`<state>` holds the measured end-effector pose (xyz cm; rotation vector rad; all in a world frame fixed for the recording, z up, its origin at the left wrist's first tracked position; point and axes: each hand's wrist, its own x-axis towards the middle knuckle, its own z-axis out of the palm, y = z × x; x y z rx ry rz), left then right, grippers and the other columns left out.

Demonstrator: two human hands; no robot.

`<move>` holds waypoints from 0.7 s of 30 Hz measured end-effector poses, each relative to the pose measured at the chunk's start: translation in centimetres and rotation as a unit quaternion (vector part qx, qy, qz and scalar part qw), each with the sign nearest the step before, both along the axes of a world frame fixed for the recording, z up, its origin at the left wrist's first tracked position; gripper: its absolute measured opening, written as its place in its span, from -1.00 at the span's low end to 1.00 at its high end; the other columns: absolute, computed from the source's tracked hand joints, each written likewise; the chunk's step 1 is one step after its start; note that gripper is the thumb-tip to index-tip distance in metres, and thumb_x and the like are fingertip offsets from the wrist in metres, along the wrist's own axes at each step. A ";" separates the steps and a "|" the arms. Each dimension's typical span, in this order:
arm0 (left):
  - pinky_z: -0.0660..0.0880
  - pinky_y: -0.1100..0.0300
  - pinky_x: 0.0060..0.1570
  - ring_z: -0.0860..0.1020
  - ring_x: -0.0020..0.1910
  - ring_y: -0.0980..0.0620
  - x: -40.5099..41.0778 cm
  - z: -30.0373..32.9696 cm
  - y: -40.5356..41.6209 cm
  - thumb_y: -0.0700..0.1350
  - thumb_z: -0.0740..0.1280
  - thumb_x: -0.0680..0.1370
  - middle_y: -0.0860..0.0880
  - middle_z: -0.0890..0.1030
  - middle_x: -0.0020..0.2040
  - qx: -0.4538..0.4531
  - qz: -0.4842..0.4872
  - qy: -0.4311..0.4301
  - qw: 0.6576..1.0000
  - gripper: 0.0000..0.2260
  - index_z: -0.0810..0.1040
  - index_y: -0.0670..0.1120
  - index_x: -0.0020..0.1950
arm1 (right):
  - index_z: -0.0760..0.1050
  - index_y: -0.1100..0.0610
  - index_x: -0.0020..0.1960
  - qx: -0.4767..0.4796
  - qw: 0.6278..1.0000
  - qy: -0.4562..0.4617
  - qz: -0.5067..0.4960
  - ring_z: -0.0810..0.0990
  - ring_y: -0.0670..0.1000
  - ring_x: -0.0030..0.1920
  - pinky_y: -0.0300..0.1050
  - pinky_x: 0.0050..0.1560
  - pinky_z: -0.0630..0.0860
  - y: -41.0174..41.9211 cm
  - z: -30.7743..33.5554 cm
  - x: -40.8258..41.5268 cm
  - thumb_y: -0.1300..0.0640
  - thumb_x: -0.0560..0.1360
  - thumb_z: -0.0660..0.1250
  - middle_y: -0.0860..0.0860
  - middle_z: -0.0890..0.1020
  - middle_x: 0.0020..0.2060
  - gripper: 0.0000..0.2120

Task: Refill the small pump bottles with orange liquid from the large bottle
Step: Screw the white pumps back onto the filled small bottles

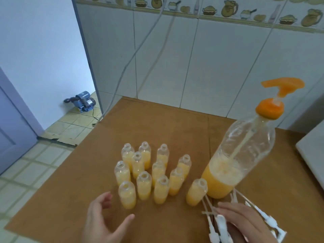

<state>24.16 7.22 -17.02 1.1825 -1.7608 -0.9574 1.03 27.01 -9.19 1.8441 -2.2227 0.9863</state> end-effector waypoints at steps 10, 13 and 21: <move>0.43 0.31 -0.03 0.54 0.02 0.15 -1.7 -1.3 -2.9 0.09 0.56 0.24 0.17 0.55 -0.01 0.068 -0.110 -0.089 0.988 -0.55 0.47 0.18 0.04 | 0.63 0.01 -0.25 -0.275 0.901 -0.293 -0.162 0.64 -0.27 -0.28 -0.53 -0.18 0.47 -4.6 5.3 5.7 0.29 0.34 0.48 -0.21 0.68 -0.31 -0.82; 0.46 0.33 -0.07 0.55 0.01 0.15 -2.2 -0.9 -3.2 0.24 0.48 0.21 0.23 0.53 -0.03 0.049 -0.139 -0.099 0.984 -0.57 0.43 0.28 0.01 | 0.62 0.03 -0.21 -0.338 0.844 -0.376 -0.178 0.68 -0.11 -0.29 -0.46 -0.20 0.52 -7.2 5.1 8.5 0.40 0.23 0.55 -0.03 0.70 -0.30 -0.69; 0.29 0.61 0.08 0.44 0.04 0.45 -0.4 1.8 -3.8 0.22 0.22 0.48 0.24 0.59 -0.10 -0.249 -0.230 -0.038 0.940 -0.68 0.45 0.09 0.13 | 0.66 0.10 -0.22 -0.379 0.776 -0.486 -0.133 0.68 0.17 -0.30 -0.16 -0.27 0.62 -11.6 6.3 11.5 -0.20 -0.04 0.63 0.20 0.68 -0.32 -0.47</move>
